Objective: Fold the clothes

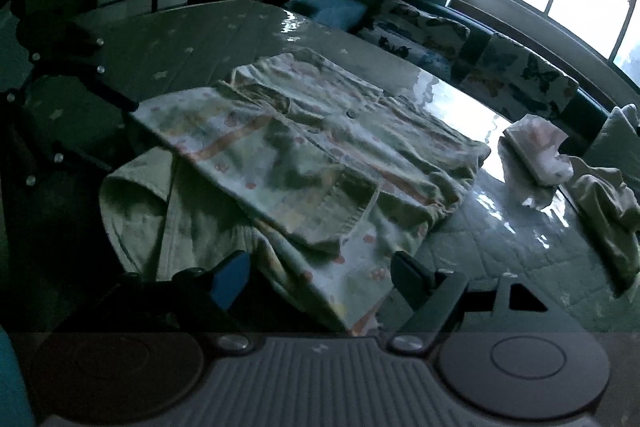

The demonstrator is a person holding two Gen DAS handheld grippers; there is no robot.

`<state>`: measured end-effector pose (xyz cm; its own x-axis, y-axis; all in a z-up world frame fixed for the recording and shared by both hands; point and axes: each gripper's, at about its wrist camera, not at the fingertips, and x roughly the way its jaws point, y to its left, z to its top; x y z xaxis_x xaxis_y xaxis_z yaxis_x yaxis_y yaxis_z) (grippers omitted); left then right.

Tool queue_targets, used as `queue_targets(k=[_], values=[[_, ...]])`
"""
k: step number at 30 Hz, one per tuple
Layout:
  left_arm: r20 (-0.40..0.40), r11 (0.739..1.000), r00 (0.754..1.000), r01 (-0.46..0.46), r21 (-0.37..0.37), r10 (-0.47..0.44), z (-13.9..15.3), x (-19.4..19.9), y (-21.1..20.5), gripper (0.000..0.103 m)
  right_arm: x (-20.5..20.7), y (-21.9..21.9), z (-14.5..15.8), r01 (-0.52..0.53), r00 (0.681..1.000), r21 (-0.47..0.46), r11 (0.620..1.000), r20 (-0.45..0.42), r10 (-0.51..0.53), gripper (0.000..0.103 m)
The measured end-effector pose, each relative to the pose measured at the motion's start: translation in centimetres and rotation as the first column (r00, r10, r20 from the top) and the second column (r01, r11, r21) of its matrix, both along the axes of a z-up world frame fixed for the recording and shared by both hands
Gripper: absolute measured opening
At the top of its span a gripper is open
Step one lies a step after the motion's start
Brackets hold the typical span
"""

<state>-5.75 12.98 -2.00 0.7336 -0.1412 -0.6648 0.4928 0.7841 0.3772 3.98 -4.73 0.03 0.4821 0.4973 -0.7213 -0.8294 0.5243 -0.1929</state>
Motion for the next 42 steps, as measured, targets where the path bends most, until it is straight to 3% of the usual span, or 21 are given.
queue_targets(k=[5, 12, 15, 18, 23, 27, 29, 30, 32, 35, 38, 40, 42], values=[[0.044, 0.998, 0.997, 0.070, 0.010, -0.070, -0.7, -0.2, -1.6, 0.054, -0.4, 0.2, -0.4, -0.024, 1.000, -0.019, 1.000, -0.002, 0.024, 0.079], [0.066, 0.994, 0.993, 0.103, -0.033, -0.101, -0.7, 0.8, -2.3, 0.021, -1.0, 0.4, -1.0, -0.064, 0.998, -0.054, 0.996, 0.003, 0.065, 0.079], [0.074, 0.993, 0.994, 0.088, -0.082, -0.082, 0.0, 1.5, -2.0, 0.011, -1.4, 0.4, -1.1, -0.081, 0.997, -0.055, 0.995, 0.012, 0.081, 0.079], [0.075, 0.988, 0.996, 0.050, -0.146, -0.040, 1.1, 2.7, -1.2, 0.009, -1.6, 0.7, -1.1, -0.097, 0.995, -0.046, 0.994, 0.026, 0.098, 0.079], [0.056, 0.969, 0.998, -0.005, -0.247, 0.020, 2.6, 4.6, 0.2, 0.009, -1.8, 1.3, -1.0, -0.125, 0.991, -0.030, 0.992, 0.051, 0.126, 0.077], [0.044, 0.963, 0.998, -0.021, -0.270, 0.034, 2.9, 5.1, 0.5, 0.009, -1.2, 2.6, -1.0, -0.127, 0.991, 0.025, 0.992, 0.048, 0.125, 0.066], [0.039, 0.961, 0.999, -0.026, -0.277, 0.038, 2.9, 5.2, 0.7, 0.009, -0.5, 3.5, -1.4, -0.137, 0.991, 0.048, 0.989, 0.007, 0.137, 0.050], [0.037, 0.960, 0.998, -0.029, -0.279, 0.041, 2.9, 5.2, 0.8, 0.009, -0.1, 3.9, -1.5, -0.139, 0.990, 0.057, 0.989, -0.022, 0.140, 0.046], [0.035, 0.960, 0.998, -0.039, -0.278, 0.050, 2.8, 5.0, 1.0, 0.012, 0.6, 4.5, -1.6, -0.132, 0.989, 0.079, 0.988, -0.064, 0.137, 0.027], [0.039, 0.964, 0.998, -0.039, -0.263, 0.051, 2.6, 4.4, 1.3, 0.016, 1.6, 4.7, -1.3, -0.100, 0.987, 0.117, 0.988, -0.113, 0.113, 0.017], [0.036, 0.968, 0.998, -0.047, -0.246, 0.057, 2.2, 3.9, 1.6, 0.025, 2.5, 4.6, -0.6, -0.064, 0.985, 0.156, 0.986, -0.148, 0.087, 0.015], [0.038, 0.972, 0.997, -0.054, -0.229, 0.064, 1.9, 3.5, 1.8, 0.041, 2.9, 4.7, -0.2, -0.048, 0.984, 0.170, 0.984, -0.160, 0.075, 0.014], [0.049, 0.978, 0.997, -0.055, -0.201, 0.067, 1.5, 3.1, 1.9, 0.044, 3.1, 4.7, 0.2, -0.040, 0.985, 0.178, 0.983, -0.161, 0.069, 0.014]])
